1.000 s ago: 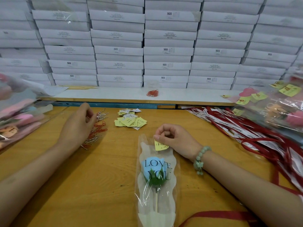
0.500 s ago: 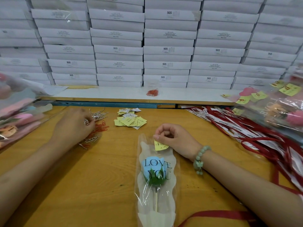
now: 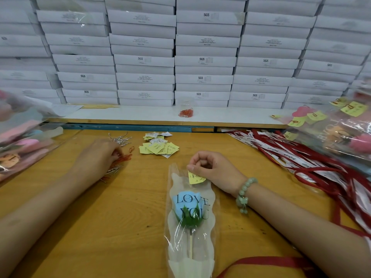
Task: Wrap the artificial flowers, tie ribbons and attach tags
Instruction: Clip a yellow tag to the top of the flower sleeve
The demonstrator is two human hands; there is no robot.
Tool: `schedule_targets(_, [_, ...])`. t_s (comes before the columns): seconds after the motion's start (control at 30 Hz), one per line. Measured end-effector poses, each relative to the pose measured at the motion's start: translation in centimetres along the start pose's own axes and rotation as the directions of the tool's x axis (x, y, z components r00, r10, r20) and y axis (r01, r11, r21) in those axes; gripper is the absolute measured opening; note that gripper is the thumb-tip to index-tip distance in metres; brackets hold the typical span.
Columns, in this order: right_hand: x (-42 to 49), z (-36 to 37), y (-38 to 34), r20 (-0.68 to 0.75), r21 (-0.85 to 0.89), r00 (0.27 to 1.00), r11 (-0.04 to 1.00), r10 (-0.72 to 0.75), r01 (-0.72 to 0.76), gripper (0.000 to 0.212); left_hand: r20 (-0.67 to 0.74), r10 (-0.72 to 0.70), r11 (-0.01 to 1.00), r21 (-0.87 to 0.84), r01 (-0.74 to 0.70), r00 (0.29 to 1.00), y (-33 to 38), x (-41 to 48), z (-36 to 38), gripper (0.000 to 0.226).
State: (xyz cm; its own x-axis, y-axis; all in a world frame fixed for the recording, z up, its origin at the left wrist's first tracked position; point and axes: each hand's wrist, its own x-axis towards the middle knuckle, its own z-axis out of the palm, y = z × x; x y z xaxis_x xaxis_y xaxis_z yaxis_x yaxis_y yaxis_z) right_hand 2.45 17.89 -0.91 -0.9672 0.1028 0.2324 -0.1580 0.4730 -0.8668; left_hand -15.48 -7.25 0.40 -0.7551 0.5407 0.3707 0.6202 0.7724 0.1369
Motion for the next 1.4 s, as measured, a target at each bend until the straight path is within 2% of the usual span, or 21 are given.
schedule_targets(0.3, [0.05, 0.00, -0.02, 0.003, -0.001, 1.000, 1.000, 0.000, 0.000, 0.008, 0.028, -0.014, 1.000, -0.017, 0.014, 0.999, -0.50, 0.11, 0.07, 0.019])
schedule_targets(0.47, [0.04, 0.00, 0.03, 0.001, -0.001, 1.000, 1.000, -0.003, 0.003, 0.008, -0.009, -0.013, 1.000, -0.010, 0.013, 1.000, -0.35, 0.11, 0.17, 0.026])
schedule_targets(0.67, [0.05, -0.01, 0.08, 0.001, -0.007, 1.000, 1.000, 0.002, -0.002, 0.008, -0.069, -0.087, 0.983, -0.170, 0.074, 0.994, -0.05, 0.13, 0.14, 0.021])
schedule_targets(0.8, [0.04, 0.00, 0.02, 0.000, -0.007, 1.000, 1.000, -0.005, 0.005, 0.007, -0.130, -0.066, 0.972, -0.231, 0.035, 0.989, -0.12, -0.36, -0.15, 0.016])
schedule_targets(0.97, [0.01, -0.01, -0.03, 0.002, -0.012, 1.000, 1.000, -0.013, 0.013, 0.007, -0.153, -0.105, 0.952, -0.303, 0.054, 0.983, -0.27, -0.40, -0.08, 0.038])
schedule_targets(1.07, [0.00, -0.02, -0.02, 0.004, -0.008, 1.000, 1.000, -0.012, 0.012, 0.007, -0.177, -0.089, 0.949, -0.314, 0.030, 0.980, -0.40, -0.38, 0.00, 0.035])
schedule_targets(1.4, [0.01, -0.04, -0.01, 0.009, 0.000, 1.000, 1.000, -0.002, 0.002, 0.007, -0.153, -0.001, 0.991, -0.131, -0.020, 0.988, -0.06, -0.36, 0.15, 0.017])
